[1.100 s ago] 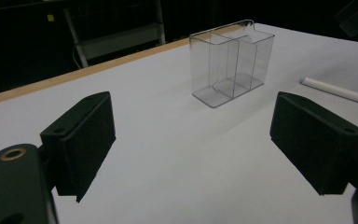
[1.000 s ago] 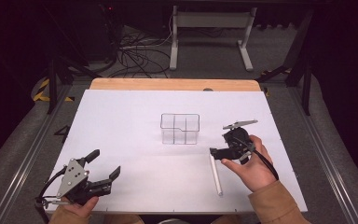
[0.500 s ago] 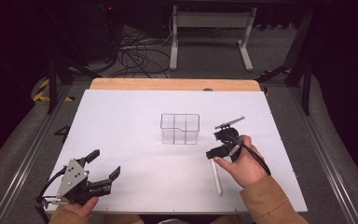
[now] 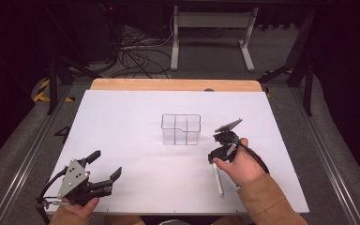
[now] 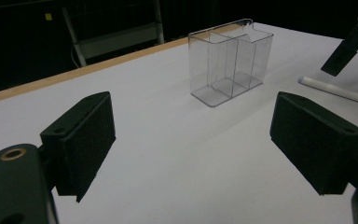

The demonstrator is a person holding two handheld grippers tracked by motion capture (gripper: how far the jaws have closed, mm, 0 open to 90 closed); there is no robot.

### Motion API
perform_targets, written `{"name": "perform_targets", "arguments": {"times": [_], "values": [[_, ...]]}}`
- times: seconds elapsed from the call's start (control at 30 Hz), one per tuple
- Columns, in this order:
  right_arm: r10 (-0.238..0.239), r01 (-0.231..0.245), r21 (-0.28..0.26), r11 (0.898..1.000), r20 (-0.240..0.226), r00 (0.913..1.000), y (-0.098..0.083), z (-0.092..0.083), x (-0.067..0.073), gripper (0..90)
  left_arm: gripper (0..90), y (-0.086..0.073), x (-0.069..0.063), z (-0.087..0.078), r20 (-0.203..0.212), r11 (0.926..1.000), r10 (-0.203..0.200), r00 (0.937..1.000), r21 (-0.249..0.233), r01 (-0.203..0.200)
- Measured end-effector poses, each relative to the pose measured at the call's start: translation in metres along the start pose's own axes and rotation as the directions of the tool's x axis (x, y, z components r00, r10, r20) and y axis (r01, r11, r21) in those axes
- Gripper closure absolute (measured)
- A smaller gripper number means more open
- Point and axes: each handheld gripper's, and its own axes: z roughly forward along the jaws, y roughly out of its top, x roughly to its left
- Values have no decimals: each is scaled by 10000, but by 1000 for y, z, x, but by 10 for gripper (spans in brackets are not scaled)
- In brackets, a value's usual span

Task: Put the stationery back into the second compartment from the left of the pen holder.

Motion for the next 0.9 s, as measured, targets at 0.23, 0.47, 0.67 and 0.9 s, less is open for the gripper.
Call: {"name": "perform_targets", "arguments": {"times": [0.23, 0.47, 0.67, 0.9], "values": [[242, -254, 357, 9990, 360, 9991, 0, 7, 2, 567, 149, 0, 0, 0, -9, 10000, 43, 10000, 15, -43], [260, -312, 726, 9969, 714, 9971, -1, 15, 5, 622, 149, 0, 0, 0, -42, 10000, 96, 9999, -10, -96], [379, -471, 1031, 9936, 894, 9953, -1, 18, 7, 658, 149, -1, -1, 0, -24, 10000, 18, 10000, 48, -18], [438, -586, 1322, 9895, 1121, 9927, -1, 24, 11, 706, 149, -1, 0, 0, -41, 9999, 97, 9999, 46, -97]]}}
